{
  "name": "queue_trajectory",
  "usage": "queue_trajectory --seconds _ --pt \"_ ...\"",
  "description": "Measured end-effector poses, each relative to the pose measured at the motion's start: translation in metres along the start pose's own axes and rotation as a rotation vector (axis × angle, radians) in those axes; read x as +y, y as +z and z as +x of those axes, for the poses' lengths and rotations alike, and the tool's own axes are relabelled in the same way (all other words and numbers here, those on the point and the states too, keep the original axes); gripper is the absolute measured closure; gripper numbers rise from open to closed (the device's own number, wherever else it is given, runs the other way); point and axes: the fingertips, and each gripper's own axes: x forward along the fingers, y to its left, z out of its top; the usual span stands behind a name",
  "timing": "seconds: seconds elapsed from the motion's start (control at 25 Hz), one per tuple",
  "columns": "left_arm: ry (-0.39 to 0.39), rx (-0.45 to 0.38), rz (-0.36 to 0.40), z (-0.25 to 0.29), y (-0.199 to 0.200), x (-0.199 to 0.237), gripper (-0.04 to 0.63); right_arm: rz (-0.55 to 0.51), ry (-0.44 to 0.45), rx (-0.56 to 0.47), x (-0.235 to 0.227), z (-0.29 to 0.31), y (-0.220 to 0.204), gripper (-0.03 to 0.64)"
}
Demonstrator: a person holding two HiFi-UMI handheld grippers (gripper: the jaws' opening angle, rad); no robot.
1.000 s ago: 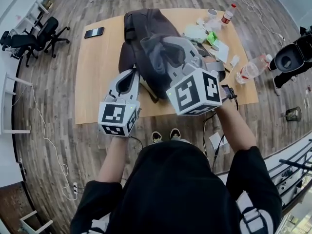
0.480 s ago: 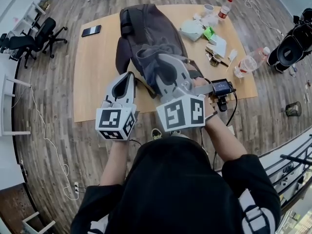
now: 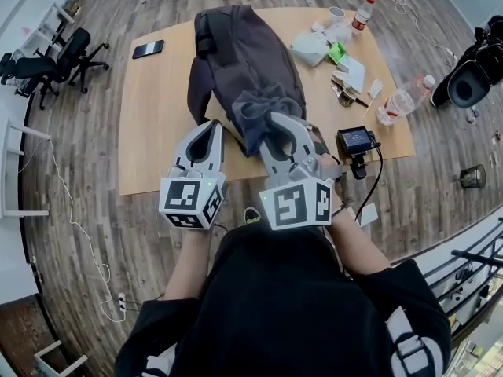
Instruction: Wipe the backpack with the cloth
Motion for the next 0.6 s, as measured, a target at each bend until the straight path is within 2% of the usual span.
queue_trajectory --seconds 0.32,0.52,0.6 --pt "-0.010 0.002 -0.014 -0.005 -0.007 -0.001 0.580 0.097 0.052 0.068 0.034 -0.001 -0.045 0.557" --pt "-0.017 0.007 -0.032 -0.011 -0.015 0.002 0.580 0.079 0.060 0.087 0.050 0.001 -0.062 0.557" --pt "-0.018 0.008 -0.034 -0.013 -0.016 0.003 0.580 0.075 0.020 0.054 0.040 -0.002 -0.052 0.557"
